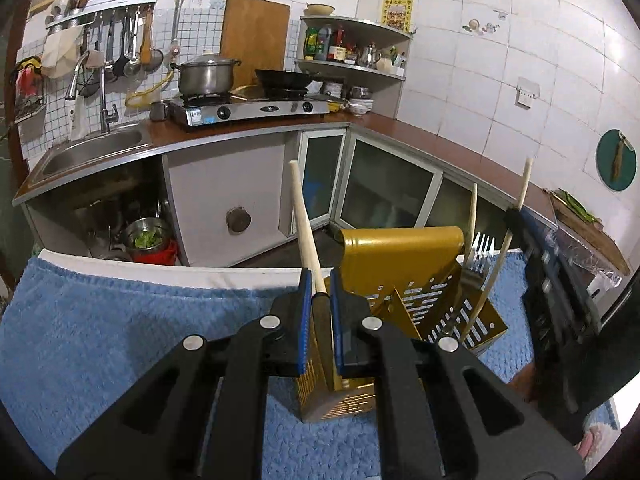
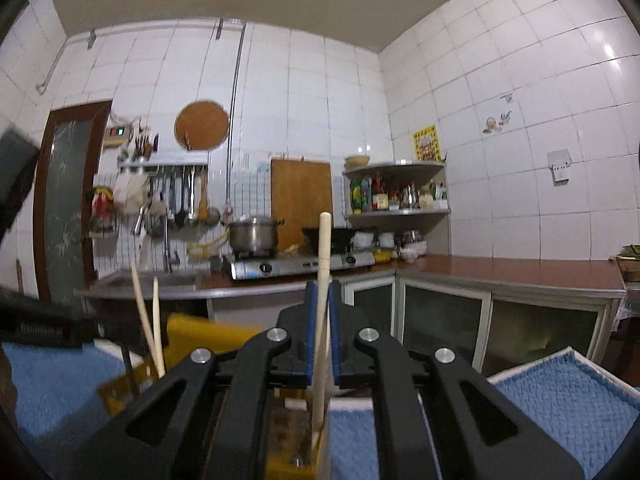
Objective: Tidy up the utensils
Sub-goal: 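Lower the chopstick and spoon into the yellow holder and open both tools, then move both tools back down toward the utensils left on the towel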
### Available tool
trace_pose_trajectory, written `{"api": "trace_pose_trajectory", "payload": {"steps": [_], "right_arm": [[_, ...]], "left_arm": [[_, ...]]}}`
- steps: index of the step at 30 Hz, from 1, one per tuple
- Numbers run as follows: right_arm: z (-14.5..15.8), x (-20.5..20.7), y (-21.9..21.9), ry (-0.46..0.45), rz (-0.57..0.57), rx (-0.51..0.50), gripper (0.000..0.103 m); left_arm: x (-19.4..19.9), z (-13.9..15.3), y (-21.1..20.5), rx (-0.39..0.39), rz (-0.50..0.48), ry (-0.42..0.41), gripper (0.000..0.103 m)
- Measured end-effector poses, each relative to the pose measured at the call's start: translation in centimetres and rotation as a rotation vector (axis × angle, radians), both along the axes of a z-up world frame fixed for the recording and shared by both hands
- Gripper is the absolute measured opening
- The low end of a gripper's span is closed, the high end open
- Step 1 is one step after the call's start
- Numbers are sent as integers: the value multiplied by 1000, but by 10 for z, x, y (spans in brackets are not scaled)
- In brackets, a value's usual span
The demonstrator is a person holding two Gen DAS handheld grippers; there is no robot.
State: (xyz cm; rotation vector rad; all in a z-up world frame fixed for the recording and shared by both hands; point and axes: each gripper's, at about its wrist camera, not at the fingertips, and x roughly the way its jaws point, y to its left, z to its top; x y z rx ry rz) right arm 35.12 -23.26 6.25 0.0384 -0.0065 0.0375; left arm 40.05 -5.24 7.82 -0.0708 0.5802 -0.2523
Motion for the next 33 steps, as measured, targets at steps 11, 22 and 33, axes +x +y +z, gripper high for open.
{"api": "trace_pose_trajectory", "payload": {"steps": [11, 22, 33], "right_arm": [[-2, -12, -10, 175, 43, 20, 12], [15, -71, -30, 402, -42, 37, 68], [-57, -109, -5, 684, -29, 73, 77]], "left_arm": [[-20, 4, 10, -55, 6, 25, 8], [-81, 19, 34, -67, 41, 37, 86], [-121, -62, 65, 11, 108, 171, 98]]}}
